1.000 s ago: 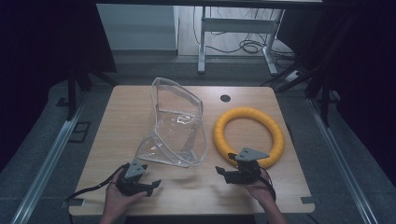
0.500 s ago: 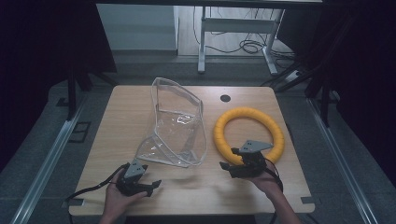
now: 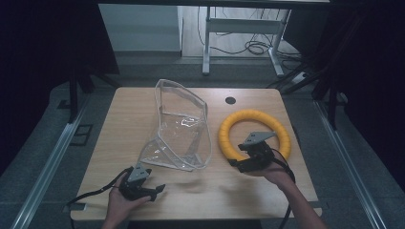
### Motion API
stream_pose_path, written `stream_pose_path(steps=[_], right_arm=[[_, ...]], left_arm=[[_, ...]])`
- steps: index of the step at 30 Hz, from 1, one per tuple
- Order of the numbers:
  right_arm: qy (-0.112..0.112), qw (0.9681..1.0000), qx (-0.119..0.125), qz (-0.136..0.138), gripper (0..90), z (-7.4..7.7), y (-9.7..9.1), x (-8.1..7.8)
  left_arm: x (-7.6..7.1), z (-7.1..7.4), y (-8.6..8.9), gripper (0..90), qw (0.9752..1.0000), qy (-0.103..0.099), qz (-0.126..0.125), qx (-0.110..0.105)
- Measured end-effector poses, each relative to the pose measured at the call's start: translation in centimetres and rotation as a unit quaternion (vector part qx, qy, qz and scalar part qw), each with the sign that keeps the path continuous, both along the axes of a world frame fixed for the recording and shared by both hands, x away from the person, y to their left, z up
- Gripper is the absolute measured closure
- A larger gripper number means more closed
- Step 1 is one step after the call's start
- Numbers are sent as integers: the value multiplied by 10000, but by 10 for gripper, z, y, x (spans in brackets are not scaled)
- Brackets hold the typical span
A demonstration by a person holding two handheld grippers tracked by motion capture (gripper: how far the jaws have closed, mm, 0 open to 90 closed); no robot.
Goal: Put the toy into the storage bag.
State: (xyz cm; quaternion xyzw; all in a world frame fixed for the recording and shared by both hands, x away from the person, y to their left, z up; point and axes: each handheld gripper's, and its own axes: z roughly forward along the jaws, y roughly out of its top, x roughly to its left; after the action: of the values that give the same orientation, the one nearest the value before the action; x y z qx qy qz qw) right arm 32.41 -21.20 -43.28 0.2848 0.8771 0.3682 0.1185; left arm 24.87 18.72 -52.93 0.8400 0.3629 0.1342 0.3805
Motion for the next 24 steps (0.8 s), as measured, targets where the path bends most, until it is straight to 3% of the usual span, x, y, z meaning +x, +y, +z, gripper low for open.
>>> stream_pose_path(steps=[12,15,19,24], right_arm=[[351,9974,-602,199,287,8,10,24],[530,9945,-871,242,286,4,13,32],[655,9928,-966,268,288,1,14,37],[839,9878,-1281,298,303,-7,14,45]], left_arm=[[0,0,0,201,10000,13,-31,37],[0,0,0,201,10000,10,-26,28],[0,0,0,201,10000,12,-28,23],[0,0,0,201,10000,16,-27,28]])
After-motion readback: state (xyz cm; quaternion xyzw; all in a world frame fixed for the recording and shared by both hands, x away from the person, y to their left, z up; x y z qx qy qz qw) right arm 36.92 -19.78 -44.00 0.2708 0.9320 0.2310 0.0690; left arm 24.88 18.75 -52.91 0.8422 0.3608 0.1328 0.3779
